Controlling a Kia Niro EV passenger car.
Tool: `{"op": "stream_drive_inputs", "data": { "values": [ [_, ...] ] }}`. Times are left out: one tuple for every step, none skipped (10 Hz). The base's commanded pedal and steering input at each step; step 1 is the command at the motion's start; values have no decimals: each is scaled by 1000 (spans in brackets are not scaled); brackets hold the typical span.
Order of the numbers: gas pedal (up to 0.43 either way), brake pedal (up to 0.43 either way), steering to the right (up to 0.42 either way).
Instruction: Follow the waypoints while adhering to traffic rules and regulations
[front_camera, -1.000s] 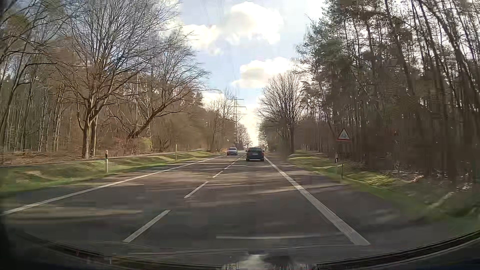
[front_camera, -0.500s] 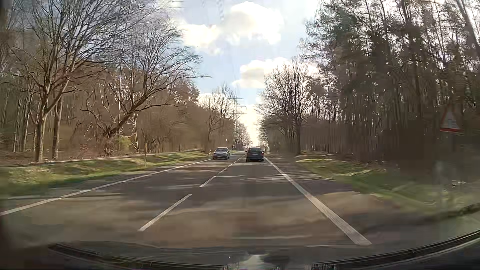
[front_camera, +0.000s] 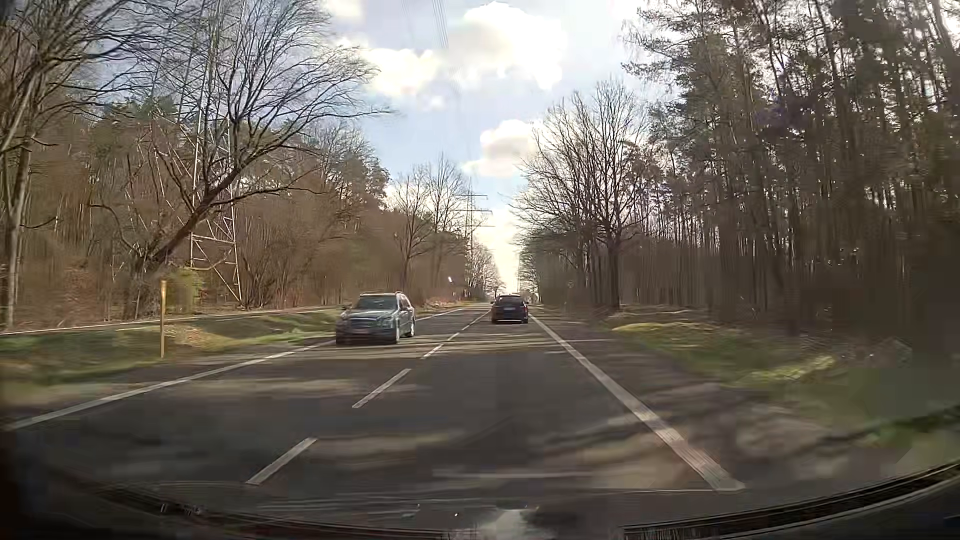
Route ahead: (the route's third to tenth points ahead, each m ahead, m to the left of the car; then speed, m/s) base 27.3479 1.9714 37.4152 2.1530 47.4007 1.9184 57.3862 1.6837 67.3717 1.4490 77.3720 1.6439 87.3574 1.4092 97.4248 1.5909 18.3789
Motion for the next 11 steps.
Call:
{"op": "stream_drive_inputs", "data": {
  "values": [
    [130, 0, 0],
    [130, 0, 0],
    [130, 0, 0],
    [130, 0, 0],
    [130, 0, 0],
    [130, 0, 0],
    [130, 0, 0],
    [130, 0, 0],
    [130, 0, 0],
    [130, 0, 0],
    [118, 0, 0]
  ]
}}
